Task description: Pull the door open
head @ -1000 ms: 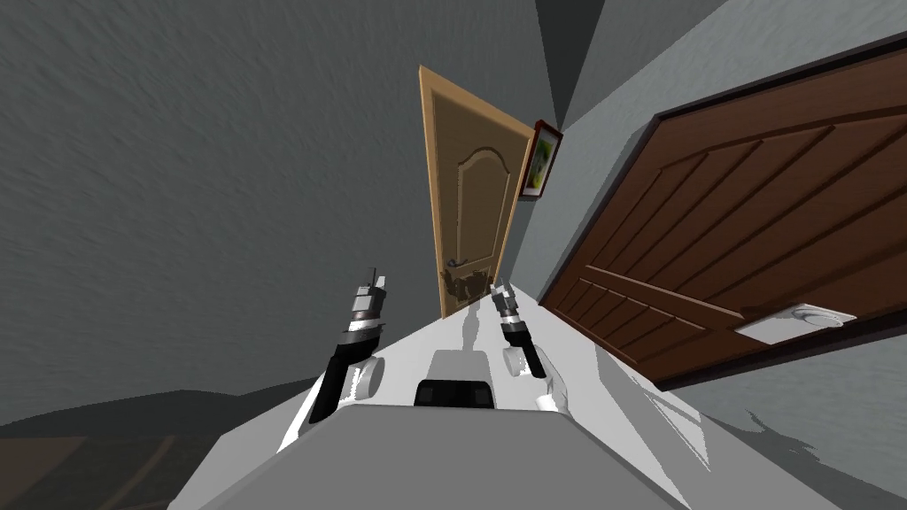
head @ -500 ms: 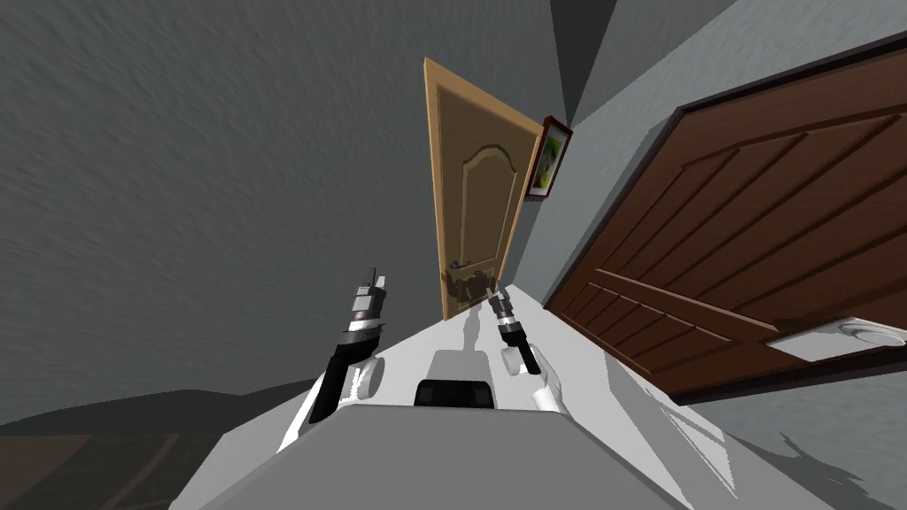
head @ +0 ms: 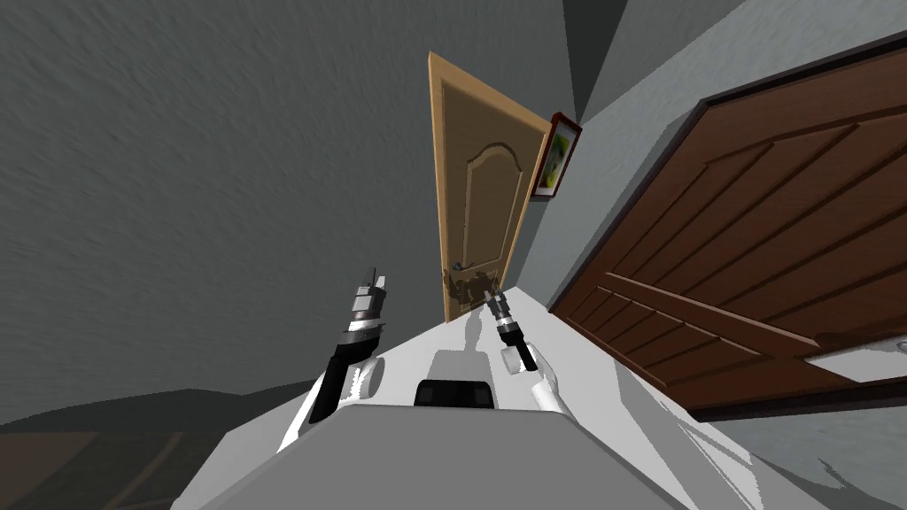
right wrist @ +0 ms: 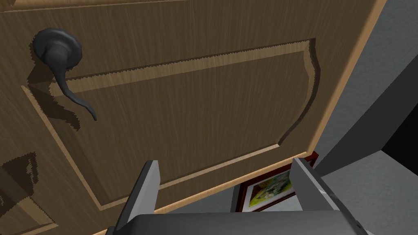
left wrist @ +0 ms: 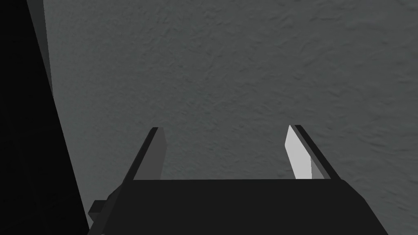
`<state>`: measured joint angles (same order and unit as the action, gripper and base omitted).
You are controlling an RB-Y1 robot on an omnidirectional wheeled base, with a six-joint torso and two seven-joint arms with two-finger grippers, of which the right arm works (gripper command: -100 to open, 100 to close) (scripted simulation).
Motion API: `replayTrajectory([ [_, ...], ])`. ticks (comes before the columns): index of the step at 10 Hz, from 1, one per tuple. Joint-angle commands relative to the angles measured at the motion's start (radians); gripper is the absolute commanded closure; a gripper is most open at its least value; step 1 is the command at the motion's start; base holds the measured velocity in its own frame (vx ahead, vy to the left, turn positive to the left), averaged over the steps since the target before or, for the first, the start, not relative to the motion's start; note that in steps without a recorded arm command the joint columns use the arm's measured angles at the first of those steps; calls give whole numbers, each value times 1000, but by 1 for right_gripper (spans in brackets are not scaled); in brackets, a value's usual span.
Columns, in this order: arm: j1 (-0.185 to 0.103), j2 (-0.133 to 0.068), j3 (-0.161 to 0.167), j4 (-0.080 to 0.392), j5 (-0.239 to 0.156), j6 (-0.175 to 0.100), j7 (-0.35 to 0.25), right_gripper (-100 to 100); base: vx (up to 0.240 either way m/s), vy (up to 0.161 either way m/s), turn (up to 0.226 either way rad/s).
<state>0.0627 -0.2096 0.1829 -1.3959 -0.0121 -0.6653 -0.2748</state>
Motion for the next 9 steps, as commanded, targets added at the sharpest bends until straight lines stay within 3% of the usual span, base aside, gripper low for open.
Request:
replayTrajectory([
  [1,-17,-12,10,50,1,-12,-6,-100,63,23,44],
  [2,-36,-22,18,82,2,-24,-10,-100,94,20,57],
  [5,-55,-32,26,143,2,-36,-15,-100,64,13,35],
  [7,-91,-51,42,210,3,-60,-25,-100,65,19,63],
  [8,-91,-51,42,231,3,-60,-25,-100,67,17,21],
  [9,-110,-61,50,261,4,-71,-29,-100,62,20,37],
])
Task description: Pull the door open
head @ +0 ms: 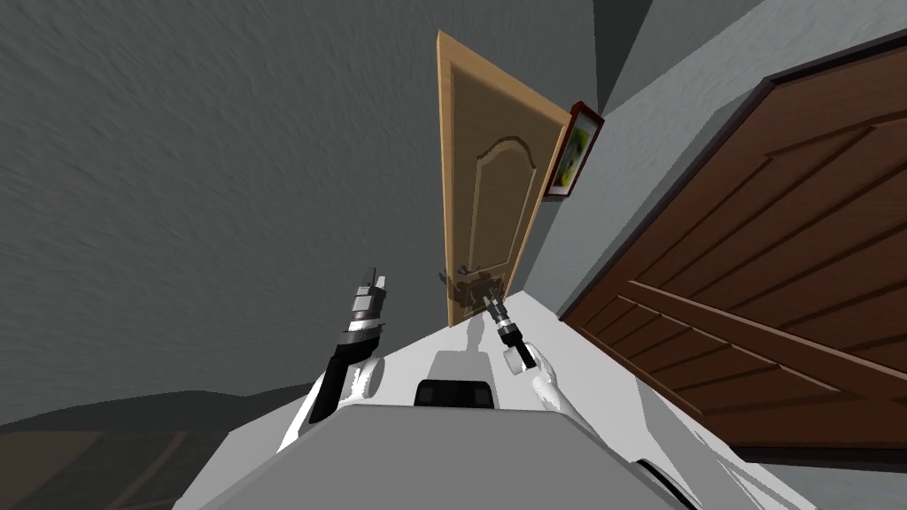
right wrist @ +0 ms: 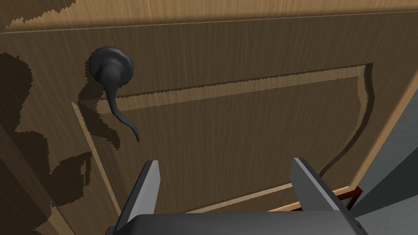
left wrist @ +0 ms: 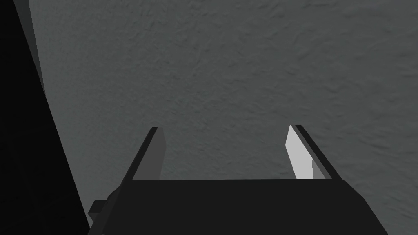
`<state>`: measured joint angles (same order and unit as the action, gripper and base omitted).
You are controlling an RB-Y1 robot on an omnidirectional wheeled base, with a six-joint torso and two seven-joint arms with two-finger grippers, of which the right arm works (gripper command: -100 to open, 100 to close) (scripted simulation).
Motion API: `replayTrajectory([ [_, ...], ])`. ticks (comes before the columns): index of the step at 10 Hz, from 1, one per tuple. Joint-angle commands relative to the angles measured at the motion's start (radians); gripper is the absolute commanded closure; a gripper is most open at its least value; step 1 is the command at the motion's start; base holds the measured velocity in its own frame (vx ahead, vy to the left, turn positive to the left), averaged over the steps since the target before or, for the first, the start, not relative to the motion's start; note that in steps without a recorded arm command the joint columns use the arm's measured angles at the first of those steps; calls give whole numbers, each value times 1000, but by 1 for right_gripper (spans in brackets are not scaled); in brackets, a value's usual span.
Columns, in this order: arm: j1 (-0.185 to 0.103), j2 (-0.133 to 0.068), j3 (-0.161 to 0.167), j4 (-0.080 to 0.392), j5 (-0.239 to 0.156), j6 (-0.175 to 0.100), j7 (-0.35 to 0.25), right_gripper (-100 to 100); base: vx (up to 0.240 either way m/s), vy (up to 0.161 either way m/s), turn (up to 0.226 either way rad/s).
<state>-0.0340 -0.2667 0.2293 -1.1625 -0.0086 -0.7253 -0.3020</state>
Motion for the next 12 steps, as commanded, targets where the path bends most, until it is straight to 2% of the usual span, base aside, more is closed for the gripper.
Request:
replayTrajectory([
  [1,-13,-4,4,41,0,-11,-2,-100,47,7,23],
  [4,-65,-30,26,147,2,-44,-15,-100,80,10,58],
  [5,-65,-30,26,165,2,-44,-15,-100,74,5,26],
  [9,-129,-63,54,303,4,-85,-31,-100,84,16,53],
  [10,-129,-63,54,317,4,-85,-31,-100,70,19,15],
  [12,-156,-76,65,383,5,-102,-38,-100,66,9,44],
])
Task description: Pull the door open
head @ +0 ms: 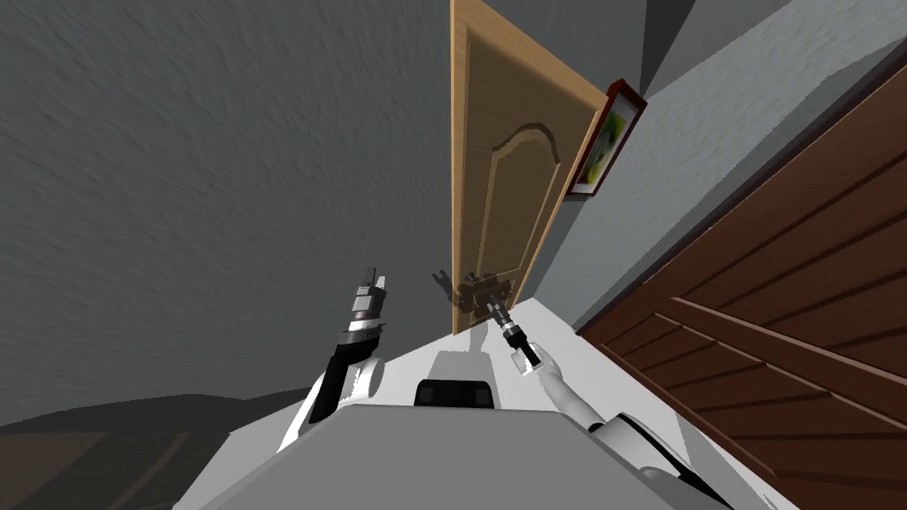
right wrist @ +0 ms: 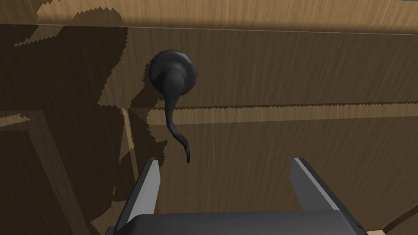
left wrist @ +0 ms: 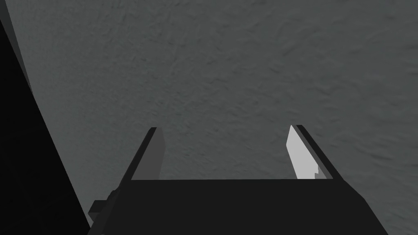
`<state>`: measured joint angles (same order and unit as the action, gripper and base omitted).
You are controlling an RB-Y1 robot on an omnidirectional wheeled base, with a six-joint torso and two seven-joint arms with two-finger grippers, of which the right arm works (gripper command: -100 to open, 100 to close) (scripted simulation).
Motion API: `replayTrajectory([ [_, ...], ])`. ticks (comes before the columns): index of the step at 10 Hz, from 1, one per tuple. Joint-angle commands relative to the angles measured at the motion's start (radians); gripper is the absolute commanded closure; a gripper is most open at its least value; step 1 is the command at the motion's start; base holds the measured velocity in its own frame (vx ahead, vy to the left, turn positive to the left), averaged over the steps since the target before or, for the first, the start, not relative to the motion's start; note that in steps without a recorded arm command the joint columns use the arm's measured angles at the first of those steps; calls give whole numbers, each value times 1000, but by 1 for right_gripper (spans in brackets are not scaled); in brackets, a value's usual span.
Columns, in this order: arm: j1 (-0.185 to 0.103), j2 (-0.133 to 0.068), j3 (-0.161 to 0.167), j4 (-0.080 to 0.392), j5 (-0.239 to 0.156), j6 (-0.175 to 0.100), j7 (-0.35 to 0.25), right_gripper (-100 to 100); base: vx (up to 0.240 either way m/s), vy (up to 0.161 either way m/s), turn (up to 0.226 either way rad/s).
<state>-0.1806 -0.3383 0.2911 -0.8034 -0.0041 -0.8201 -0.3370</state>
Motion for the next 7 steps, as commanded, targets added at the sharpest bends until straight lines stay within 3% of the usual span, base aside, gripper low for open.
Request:
replayTrajectory([
  [1,-23,-12,9,50,1,-16,-7,-100,85,-2,53],
  [7,-85,-43,36,203,2,-55,-23,-100,77,4,40],
])
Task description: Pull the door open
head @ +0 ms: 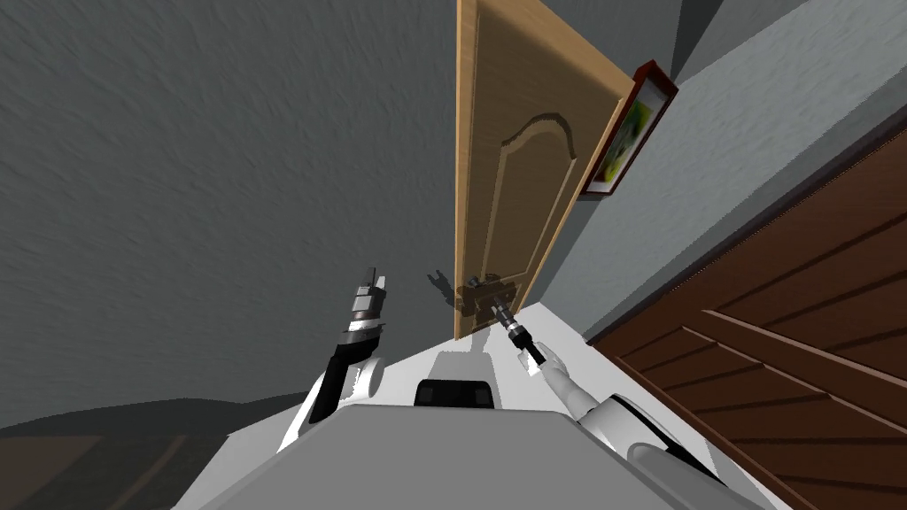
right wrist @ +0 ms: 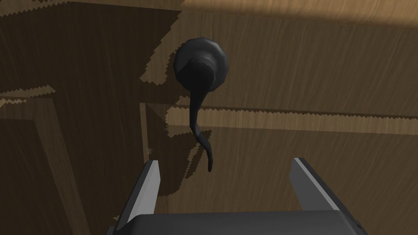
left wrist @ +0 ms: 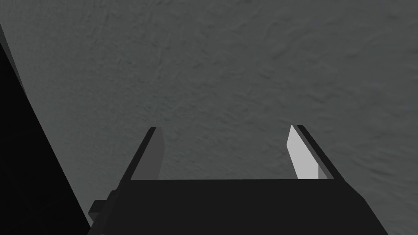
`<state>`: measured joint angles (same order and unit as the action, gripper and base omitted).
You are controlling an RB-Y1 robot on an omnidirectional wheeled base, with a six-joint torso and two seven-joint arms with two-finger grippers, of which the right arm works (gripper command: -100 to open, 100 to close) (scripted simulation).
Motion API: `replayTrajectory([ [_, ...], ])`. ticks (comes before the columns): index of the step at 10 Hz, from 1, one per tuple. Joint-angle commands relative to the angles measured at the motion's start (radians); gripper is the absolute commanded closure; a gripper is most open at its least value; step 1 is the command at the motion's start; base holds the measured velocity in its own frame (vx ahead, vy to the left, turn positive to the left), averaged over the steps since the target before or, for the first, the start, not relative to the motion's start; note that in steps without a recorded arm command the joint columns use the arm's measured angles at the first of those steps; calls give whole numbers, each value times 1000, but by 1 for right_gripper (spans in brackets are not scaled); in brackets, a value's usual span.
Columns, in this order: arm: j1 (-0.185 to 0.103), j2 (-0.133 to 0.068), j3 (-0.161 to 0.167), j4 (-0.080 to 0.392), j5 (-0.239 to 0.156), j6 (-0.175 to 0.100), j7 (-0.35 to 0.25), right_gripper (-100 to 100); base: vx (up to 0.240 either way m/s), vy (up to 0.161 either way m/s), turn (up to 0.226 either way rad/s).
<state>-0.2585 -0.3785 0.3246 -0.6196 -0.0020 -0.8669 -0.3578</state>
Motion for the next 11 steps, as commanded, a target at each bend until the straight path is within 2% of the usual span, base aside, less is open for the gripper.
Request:
replayTrajectory([
  [1,-15,-6,6,37,0,-13,-4,-100,46,8,25],
  [3,-30,-14,12,74,1,-23,-8,-100,54,6,25],
  [4,-28,-10,10,68,1,-21,-7,-100,27,2,6],
  [5,-24,-11,-22,76,4,-21,-3,-100,19,23,272],
  [10,-7,-14,-120,92,15,-14,10,-100,33,20,212],
  [11,-7,-14,-120,92,15,-14,10,-100,26,7,62],
])
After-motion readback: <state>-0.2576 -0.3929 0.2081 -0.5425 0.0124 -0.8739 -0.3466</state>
